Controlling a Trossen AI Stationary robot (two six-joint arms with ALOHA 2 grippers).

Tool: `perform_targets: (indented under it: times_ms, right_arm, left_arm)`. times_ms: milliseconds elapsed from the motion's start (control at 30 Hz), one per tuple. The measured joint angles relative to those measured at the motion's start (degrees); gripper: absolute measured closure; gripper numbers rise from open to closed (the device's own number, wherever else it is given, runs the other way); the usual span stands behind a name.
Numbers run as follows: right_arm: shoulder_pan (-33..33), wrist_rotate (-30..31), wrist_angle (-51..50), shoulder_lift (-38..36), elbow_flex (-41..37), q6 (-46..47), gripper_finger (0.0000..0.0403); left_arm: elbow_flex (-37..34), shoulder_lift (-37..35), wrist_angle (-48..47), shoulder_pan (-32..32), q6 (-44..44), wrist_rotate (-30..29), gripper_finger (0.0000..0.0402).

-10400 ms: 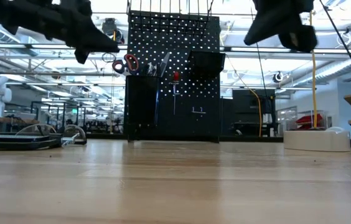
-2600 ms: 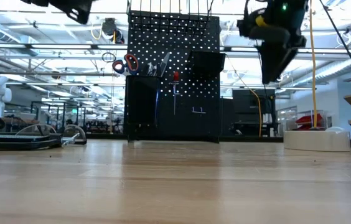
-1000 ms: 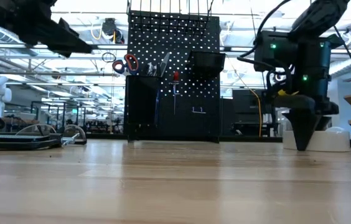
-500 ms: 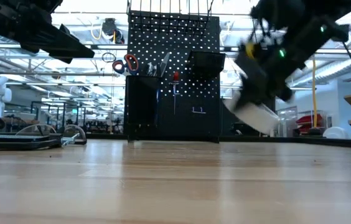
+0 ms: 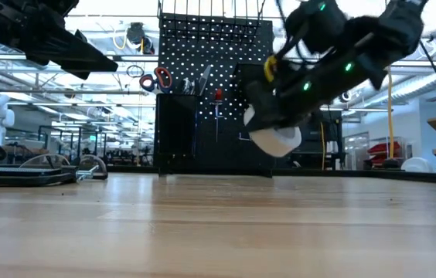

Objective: Hang tools onto peg board
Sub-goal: Hang the tape on the peg board

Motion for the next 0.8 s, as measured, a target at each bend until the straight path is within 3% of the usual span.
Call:
perform_targets:
  times_ms: [267,467,800]
  right_arm:
    - [-2.1,7.3,4.9,11.4,9.4,-8.2,0.0335]
    - [-6.1,4.4,2.8,18.1,18.7,-15.1,0.0335]
    - [-8.9,9.9,-0.7,18.9,19.2,-14.7,0.0335]
  left_arm:
    - [0.0,0.0,0.0,0.0,0.0,0.0,0.0317]
    - [0.0,0.0,-0.2,0.0,0.0,0.0,0.0317]
    - [0.0,0.0,-1.0,0.0,0.0,1.0,0.0317]
